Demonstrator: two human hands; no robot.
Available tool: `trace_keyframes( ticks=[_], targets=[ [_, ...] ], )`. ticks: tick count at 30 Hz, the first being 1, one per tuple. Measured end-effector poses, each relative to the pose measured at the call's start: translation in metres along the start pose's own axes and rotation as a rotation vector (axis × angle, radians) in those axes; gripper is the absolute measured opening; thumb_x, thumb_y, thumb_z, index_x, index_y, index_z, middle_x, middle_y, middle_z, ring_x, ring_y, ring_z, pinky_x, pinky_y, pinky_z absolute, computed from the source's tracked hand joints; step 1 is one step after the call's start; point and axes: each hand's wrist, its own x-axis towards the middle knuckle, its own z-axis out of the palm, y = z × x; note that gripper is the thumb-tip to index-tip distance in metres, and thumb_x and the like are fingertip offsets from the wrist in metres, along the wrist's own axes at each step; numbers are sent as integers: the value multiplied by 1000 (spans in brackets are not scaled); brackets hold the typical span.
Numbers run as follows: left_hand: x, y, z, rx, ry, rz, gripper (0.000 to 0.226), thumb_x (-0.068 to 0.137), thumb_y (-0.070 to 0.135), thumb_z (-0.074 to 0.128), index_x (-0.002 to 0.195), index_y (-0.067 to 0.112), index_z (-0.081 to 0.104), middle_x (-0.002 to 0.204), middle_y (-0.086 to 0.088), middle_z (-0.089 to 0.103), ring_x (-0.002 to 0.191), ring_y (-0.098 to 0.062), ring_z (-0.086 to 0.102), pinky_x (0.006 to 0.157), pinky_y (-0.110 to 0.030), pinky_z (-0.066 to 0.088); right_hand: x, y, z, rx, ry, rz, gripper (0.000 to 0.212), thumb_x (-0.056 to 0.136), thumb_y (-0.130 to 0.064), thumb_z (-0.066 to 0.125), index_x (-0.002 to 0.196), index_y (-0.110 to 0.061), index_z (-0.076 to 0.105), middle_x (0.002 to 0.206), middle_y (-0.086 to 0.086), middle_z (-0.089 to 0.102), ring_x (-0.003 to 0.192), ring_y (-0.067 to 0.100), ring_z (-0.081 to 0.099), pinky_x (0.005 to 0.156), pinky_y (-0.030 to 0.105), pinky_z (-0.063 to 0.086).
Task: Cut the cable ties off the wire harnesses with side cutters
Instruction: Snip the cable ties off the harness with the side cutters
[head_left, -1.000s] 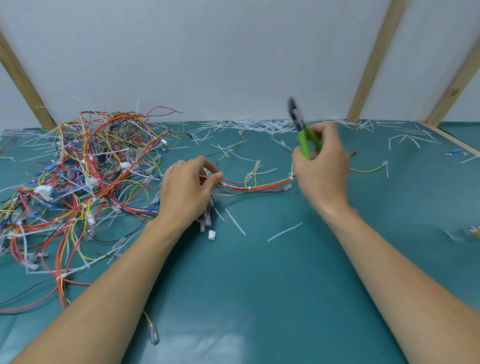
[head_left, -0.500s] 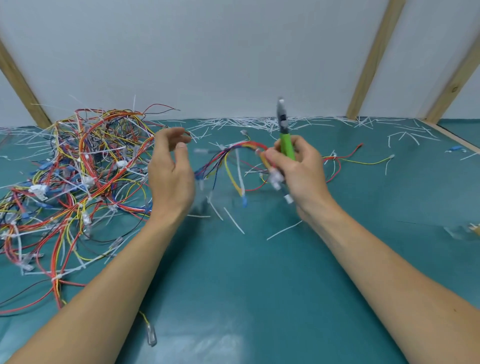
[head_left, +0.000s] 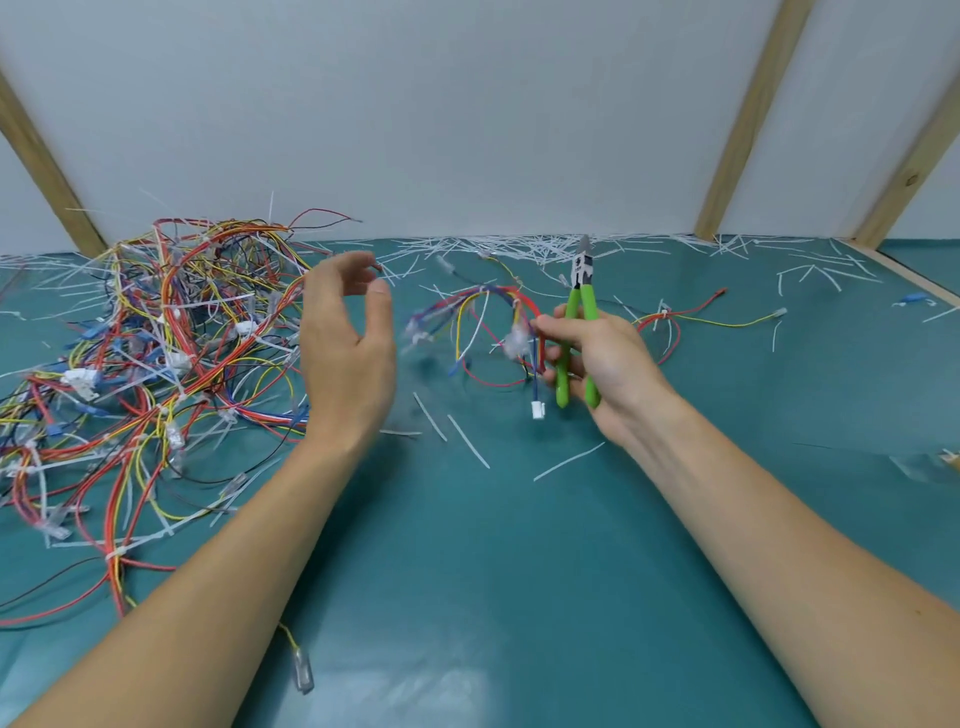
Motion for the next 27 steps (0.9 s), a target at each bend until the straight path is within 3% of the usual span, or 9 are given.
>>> trace_keyframes(
  ticks=[2,4,6,8,11,14,17,21,27],
  targets=[
    [-5,7,1,89,-55,146,16,99,20,55,106,12,66,100,1,65,92,-9,59,83,-20,42,-3,2,4,-50,-22,6,23,89,-5,73,99,-16,55,90,12,61,56,11,50,52,26,47],
    [-13,14,6,107,-170,168,24,99,33,56,89,17,71,81,4,67,78,-14,61,74,-29,47,-5,6,6,-105,-39,-20,24,88,-6,75,100,-15,57,91,16,59,58,14,50,52,26,47],
    [-18,17,10,125,-325,24,39,96,51,53,78,21,70,66,5,65,69,-18,61,69,-38,49,-6,9,8,-146,-62,-65,25,88,-7,76,102,-14,58,86,15,59,59,16,51,52,26,48],
    [-20,14,11,156,-429,-112,42,93,60,55,75,24,70,64,7,65,65,-15,59,68,-36,49,-6,12,9,-191,-95,-111,24,87,-7,77,101,-14,58,77,4,64,58,13,54,52,24,50],
    [-16,12,10,-16,-534,-253,28,96,43,63,83,22,75,73,7,74,64,-3,60,67,-24,48,-7,14,12,-238,-137,-139,24,88,-6,78,98,-15,59,71,-11,67,55,6,58,52,24,51],
    [-11,12,10,-233,-526,-351,25,99,17,56,82,19,75,77,8,76,67,-1,60,70,-14,48,-9,15,13,-230,-164,-136,23,88,-3,77,96,-14,58,71,-9,66,55,9,58,53,26,52],
    [-10,11,10,-316,-549,-373,27,93,-4,57,87,17,72,72,16,72,63,7,59,61,-4,41,-10,15,13,-205,-169,-145,22,89,-2,75,97,-13,58,73,-5,66,56,11,58,53,27,53],
    [-10,5,8,-403,-609,-377,7,91,5,68,94,9,73,78,12,76,70,5,64,66,-5,44,-10,15,14,-218,-159,-155,21,89,-1,75,95,-13,57,78,0,67,57,12,60,53,29,53],
    [-12,5,10,-428,-597,-411,8,79,8,80,83,13,75,80,1,77,74,-5,68,76,-13,52,-9,16,13,-253,-145,-177,20,90,-1,74,96,-11,58,74,-3,66,59,15,60,53,31,52]
  ],
)
